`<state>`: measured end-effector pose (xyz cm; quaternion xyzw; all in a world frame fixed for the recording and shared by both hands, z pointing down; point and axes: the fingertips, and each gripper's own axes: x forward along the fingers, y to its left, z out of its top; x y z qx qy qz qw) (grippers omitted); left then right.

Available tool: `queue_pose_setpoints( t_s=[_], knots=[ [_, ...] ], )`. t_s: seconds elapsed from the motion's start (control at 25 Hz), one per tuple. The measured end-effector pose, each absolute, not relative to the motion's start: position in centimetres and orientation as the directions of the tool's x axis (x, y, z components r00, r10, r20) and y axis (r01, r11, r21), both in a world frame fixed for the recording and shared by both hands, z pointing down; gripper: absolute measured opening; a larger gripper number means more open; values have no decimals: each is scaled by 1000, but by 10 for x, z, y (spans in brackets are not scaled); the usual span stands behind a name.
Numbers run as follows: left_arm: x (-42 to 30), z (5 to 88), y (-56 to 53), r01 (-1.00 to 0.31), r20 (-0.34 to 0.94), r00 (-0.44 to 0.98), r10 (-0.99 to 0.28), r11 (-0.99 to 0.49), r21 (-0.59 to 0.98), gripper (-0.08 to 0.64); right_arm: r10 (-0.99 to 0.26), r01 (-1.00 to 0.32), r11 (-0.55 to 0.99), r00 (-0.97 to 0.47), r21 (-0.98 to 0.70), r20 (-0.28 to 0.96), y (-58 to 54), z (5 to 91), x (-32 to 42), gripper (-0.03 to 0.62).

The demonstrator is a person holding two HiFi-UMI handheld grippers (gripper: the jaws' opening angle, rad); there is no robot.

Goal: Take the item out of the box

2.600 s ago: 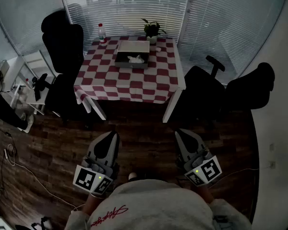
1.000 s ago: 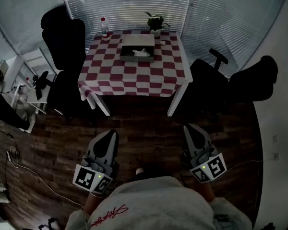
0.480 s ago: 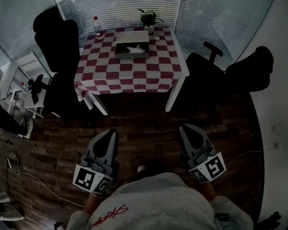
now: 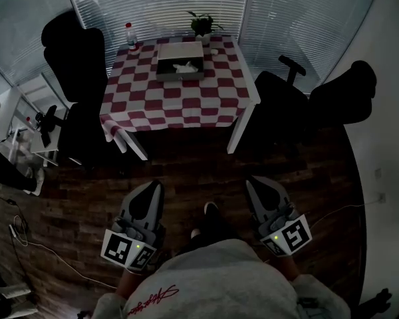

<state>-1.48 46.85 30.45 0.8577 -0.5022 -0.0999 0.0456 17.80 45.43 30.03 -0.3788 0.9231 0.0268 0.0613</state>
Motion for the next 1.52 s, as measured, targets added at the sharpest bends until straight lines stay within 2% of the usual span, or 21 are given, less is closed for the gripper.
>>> queue_pose_setpoints(
  t_s=[0.6,1.52],
  knots=[
    [-18,302,447,-860,-138,465,-874,-483,166,17,-685,-701,713,-702,17,-194,424,287,179,11],
    [-34,299,351,-890,-140,408,-902,-428,161,17,-661,-670,742,-730,-8,-177,317,290,169,11]
  ],
)
